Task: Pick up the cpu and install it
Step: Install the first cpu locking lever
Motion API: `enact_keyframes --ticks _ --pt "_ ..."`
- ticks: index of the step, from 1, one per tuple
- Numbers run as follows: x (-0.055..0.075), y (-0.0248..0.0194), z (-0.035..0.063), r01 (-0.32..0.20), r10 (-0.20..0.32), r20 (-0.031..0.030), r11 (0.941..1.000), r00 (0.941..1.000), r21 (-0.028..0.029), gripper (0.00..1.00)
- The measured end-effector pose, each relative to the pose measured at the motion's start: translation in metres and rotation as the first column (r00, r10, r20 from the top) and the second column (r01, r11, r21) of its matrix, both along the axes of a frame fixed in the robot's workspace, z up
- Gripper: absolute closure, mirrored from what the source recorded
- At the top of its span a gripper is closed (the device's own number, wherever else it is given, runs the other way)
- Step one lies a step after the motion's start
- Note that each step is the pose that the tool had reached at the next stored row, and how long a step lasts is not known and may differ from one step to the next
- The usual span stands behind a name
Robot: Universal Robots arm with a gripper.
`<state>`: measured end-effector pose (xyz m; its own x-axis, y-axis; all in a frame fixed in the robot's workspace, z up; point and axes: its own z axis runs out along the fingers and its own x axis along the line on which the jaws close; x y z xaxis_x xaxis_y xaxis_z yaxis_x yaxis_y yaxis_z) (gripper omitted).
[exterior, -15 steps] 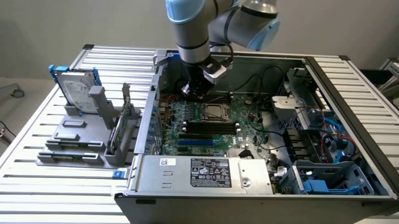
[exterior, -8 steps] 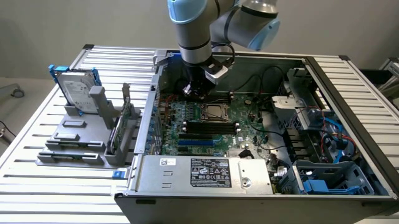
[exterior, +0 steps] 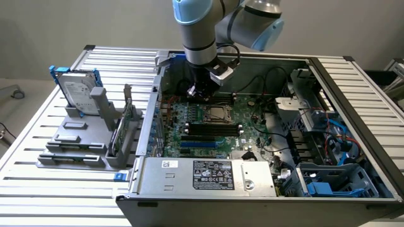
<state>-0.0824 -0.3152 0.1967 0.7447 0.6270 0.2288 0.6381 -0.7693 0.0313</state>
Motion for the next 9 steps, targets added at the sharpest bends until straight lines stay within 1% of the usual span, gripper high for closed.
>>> enact_keyframes --ticks 9 --pt "0.0062 0.0 -0.0009 0.0 0.0 -0.0002 1.0 1.0 -0.0006 0.89"
